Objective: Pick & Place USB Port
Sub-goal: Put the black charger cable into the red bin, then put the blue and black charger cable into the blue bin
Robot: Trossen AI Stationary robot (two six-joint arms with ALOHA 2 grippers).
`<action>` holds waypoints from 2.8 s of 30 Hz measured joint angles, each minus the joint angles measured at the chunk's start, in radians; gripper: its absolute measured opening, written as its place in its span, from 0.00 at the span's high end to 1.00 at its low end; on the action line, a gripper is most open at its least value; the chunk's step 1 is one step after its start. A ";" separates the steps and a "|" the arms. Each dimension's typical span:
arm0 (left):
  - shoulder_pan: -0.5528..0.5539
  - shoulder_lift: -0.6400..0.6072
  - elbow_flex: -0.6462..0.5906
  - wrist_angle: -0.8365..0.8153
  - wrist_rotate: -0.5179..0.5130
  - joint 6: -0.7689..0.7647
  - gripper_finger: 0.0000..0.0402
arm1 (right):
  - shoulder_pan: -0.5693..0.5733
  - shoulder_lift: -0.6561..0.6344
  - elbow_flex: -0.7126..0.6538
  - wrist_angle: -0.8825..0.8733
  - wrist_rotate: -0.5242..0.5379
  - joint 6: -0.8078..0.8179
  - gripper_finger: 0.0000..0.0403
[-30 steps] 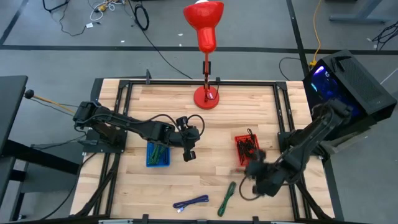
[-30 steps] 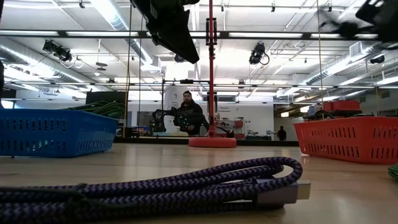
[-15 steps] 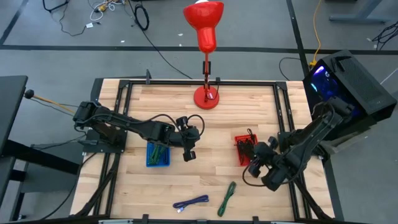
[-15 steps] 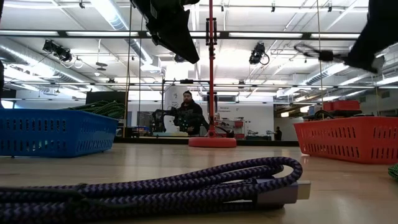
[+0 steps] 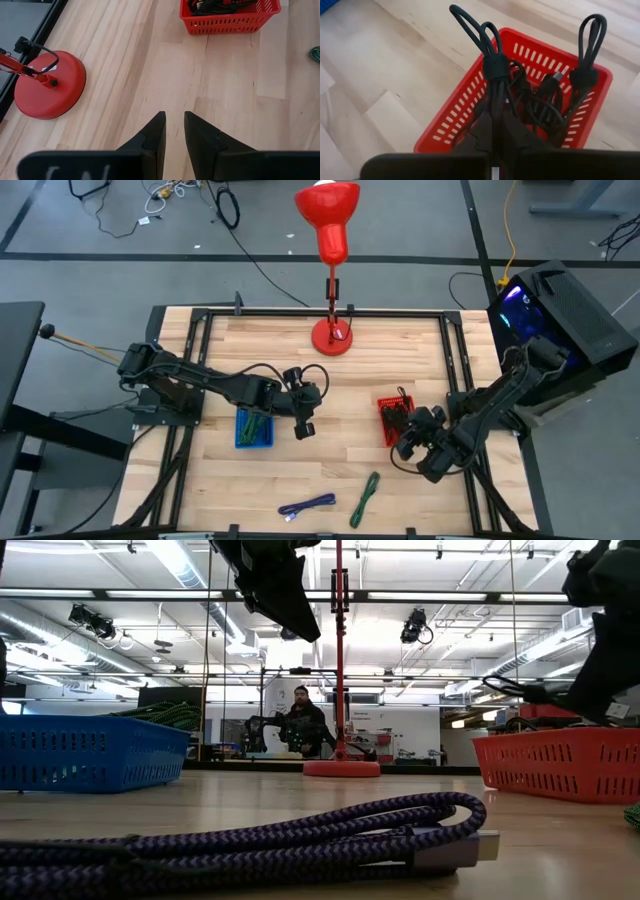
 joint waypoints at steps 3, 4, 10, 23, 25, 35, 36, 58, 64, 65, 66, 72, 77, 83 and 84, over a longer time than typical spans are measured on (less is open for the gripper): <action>0.000 0.000 0.000 0.000 0.000 0.000 0.81 | -0.006 0.000 -0.007 0.014 0.006 0.004 0.98; 0.000 0.000 0.000 0.000 0.000 0.000 0.81 | -0.008 0.000 -0.008 0.018 0.006 0.004 0.98; 0.000 0.000 0.000 0.000 -0.001 0.000 0.81 | -0.027 -0.001 -0.065 0.117 0.007 0.005 0.98; 0.000 0.000 0.000 0.000 0.000 -0.004 0.81 | -0.047 -0.001 -0.131 0.218 -0.018 -0.047 0.82; 0.000 0.000 0.000 0.000 -0.001 -0.004 0.81 | -0.047 -0.001 -0.131 0.225 -0.014 -0.063 0.81; 0.000 0.000 0.000 0.000 0.000 -0.011 0.81 | -0.047 -0.001 -0.076 0.155 0.055 -0.138 0.79; 0.000 0.000 0.000 0.000 0.000 -0.011 0.81 | -0.047 -0.001 -0.061 0.132 0.059 -0.152 0.79; -0.190 0.047 -0.001 -0.082 0.272 -0.220 0.81 | -0.048 -0.002 0.193 0.051 0.146 -0.648 0.78; -0.310 0.102 0.000 -0.026 0.270 -0.383 0.81 | -0.049 -0.002 0.194 0.070 0.164 -0.705 0.78; -0.329 0.116 0.000 -0.025 0.272 -0.407 0.81 | -0.051 -0.002 0.194 0.076 0.165 -0.718 0.78; -0.347 0.129 -0.001 -0.025 0.275 -0.435 0.81 | -0.051 -0.002 0.194 0.086 0.165 -0.728 0.78; -0.414 0.226 0.000 0.149 0.339 -0.586 0.81 | -0.051 -0.002 0.194 0.101 0.165 -0.769 0.78; -0.437 0.282 0.001 0.223 0.342 -0.637 0.81 | -0.053 -0.002 0.194 0.131 0.163 -0.796 0.78; -0.449 0.336 0.002 0.243 0.357 -0.703 0.81 | -0.052 -0.002 0.194 0.150 0.155 -0.812 0.78; -0.450 0.338 0.002 0.236 0.359 -0.707 0.81 | -0.052 -0.002 0.194 0.153 0.155 -0.812 0.78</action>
